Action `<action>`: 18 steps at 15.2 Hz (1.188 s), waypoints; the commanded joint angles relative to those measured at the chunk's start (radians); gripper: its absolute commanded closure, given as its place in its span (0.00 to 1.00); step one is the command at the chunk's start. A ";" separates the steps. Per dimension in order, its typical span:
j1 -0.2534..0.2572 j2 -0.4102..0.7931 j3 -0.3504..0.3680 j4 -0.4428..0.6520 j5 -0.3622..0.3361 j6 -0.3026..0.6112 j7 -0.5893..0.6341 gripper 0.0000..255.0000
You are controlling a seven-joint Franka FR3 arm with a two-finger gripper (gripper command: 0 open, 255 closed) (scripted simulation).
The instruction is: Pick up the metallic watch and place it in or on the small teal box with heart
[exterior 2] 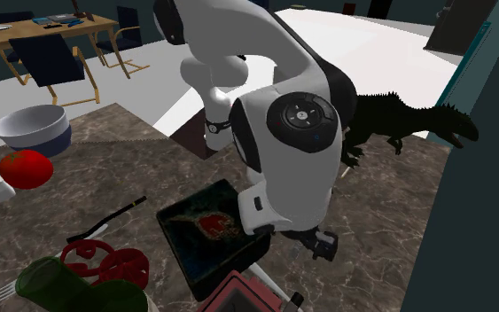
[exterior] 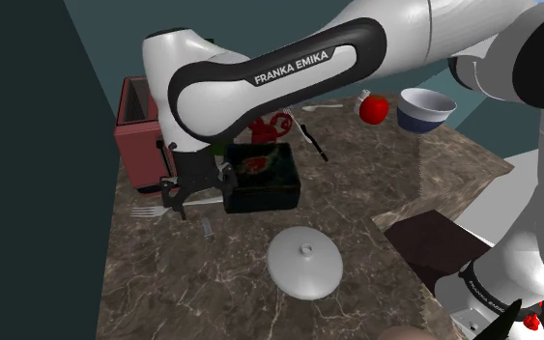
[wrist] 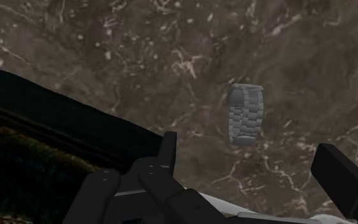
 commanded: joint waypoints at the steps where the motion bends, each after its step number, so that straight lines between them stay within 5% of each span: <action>1: 0.012 0.033 -0.007 0.021 -0.012 0.012 0.010 0.00; 15: 0.021 0.049 -0.017 -0.030 -0.016 0.079 0.012 0.00; 16: 0.021 0.058 -0.020 -0.028 -0.018 0.085 0.010 1.00; 18: 0.021 0.066 -0.022 -0.038 -0.021 0.102 0.009 1.00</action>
